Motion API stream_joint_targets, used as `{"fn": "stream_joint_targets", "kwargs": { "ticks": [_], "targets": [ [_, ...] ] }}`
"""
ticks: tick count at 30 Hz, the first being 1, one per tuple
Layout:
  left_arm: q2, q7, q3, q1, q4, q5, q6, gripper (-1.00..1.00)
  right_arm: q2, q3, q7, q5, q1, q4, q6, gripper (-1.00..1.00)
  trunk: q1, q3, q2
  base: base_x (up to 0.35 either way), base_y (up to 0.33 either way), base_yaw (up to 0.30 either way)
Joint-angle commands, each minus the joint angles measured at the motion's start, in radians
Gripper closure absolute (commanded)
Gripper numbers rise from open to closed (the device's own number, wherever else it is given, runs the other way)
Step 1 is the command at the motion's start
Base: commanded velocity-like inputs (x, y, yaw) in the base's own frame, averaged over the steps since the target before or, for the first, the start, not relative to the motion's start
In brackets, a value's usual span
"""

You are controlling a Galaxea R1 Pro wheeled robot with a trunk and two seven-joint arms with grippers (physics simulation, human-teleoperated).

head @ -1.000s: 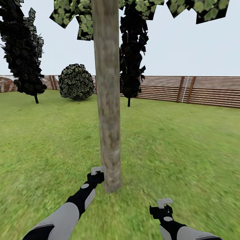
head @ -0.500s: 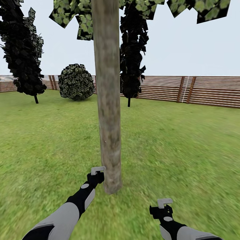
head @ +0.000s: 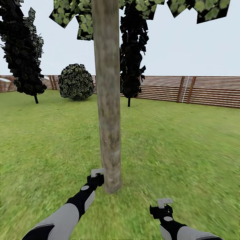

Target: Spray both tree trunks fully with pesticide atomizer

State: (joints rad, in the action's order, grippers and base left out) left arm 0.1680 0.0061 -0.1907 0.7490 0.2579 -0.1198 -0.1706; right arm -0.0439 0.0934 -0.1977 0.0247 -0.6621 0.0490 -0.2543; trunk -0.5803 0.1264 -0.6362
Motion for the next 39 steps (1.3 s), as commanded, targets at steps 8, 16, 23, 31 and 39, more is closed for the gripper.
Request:
{"fn": "stream_joint_targets", "kwargs": {
  "ticks": [8,16,23,31,39],
  "targets": [
    [0.001,-0.004,-0.006,0.001,0.0,-0.01,-0.005,1.0,-0.001,0.008,-0.006,0.003,-0.002,0.005,-0.005,-1.0,0.0,0.002,-0.002,-0.09,0.0,0.0],
    [0.0,-0.01,-0.005,0.001,0.311,-0.007,0.351,1.0,0.0,0.008,-0.006,0.003,-0.002,0.005,-0.005,-1.0,0.0,0.002,-0.002,-0.002,0.0,0.0],
    [-0.003,-0.154,-0.002,0.001,0.631,-0.008,0.712,1.0,0.0,0.008,-0.006,0.003,-0.002,0.005,-0.005,-1.0,0.0,0.002,-0.002,0.0,0.0,0.0],
    [-0.003,-0.191,0.0,0.004,0.832,-0.009,0.965,1.0,-0.001,0.008,-0.006,0.003,-0.001,0.006,-0.005,-1.0,0.0,0.002,-0.002,0.0,0.0,0.0],
    [-0.004,-0.191,0.0,0.126,0.85,-0.015,1.088,1.0,-0.001,0.008,-0.006,0.004,-0.001,0.006,-0.005,-1.0,0.0,0.002,-0.002,0.0,0.0,0.0]
  ]
}}
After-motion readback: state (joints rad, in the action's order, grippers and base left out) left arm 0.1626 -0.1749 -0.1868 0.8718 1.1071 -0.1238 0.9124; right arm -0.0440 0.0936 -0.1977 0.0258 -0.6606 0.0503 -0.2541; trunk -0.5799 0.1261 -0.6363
